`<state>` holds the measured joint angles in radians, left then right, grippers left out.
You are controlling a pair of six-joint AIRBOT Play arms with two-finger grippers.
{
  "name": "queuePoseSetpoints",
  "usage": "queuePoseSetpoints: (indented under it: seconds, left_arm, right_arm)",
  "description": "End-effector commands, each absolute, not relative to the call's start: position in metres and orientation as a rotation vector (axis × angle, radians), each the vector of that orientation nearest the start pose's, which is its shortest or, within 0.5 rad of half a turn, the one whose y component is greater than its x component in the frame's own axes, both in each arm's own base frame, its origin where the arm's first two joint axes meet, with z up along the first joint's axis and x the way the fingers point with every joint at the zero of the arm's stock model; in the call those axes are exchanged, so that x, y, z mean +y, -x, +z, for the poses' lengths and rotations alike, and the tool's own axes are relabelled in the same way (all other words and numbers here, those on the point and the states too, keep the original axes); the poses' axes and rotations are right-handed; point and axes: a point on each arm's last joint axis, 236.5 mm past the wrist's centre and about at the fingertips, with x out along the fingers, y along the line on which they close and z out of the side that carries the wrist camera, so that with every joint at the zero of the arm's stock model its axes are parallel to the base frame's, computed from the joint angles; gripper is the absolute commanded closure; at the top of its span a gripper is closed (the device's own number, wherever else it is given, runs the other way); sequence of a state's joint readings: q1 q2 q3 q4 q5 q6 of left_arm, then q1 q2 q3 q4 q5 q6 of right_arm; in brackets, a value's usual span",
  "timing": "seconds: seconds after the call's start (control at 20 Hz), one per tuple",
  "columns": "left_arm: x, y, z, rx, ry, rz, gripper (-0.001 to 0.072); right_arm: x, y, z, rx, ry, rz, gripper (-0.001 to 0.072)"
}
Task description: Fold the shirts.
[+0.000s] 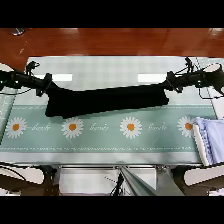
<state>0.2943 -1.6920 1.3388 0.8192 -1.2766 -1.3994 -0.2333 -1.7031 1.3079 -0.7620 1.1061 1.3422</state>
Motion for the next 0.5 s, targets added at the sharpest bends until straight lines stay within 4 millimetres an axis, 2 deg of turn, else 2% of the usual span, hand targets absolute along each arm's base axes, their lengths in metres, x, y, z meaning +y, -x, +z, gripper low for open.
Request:
queuePoseSetpoints:
  seconds: [0.0,0.15,0.25,0.3,0.35,0.4,0.45]
  left_arm:
    - [-0.022,-0.455,-0.042,1.315,0.822,-0.25,0.0679]
    - [-0.024,-0.454,-0.051,1.333,0.817,-0.261,0.0679]
    - [-0.032,-0.448,-0.059,1.37,0.808,-0.287,0.0672]
    - [-0.038,-0.445,-0.061,1.392,0.807,-0.301,0.0545]
    - [-0.04,-0.442,-0.059,1.403,0.804,-0.312,0.018]
    - [-0.037,-0.44,-0.053,1.412,0.794,-0.324,0.0005]
    - [-0.025,-0.437,-0.045,1.432,0.772,-0.319,0.0005]
  right_arm:
    - [0.046,-0.467,-0.061,1.267,-0.794,0.268,0.0689]
    - [0.046,-0.467,-0.061,1.267,-0.789,0.268,0.0689]
    - [0.045,-0.467,-0.061,1.264,-0.789,0.266,0.0688]
    - [0.045,-0.469,-0.061,1.258,-0.792,0.263,0.0585]
    - [0.046,-0.47,-0.059,1.254,-0.802,0.267,0.0219]
    - [0.043,-0.469,-0.056,1.256,-0.806,0.273,0.0089]
    - [0.035,-0.467,-0.049,1.263,-0.801,0.282,0.0089]
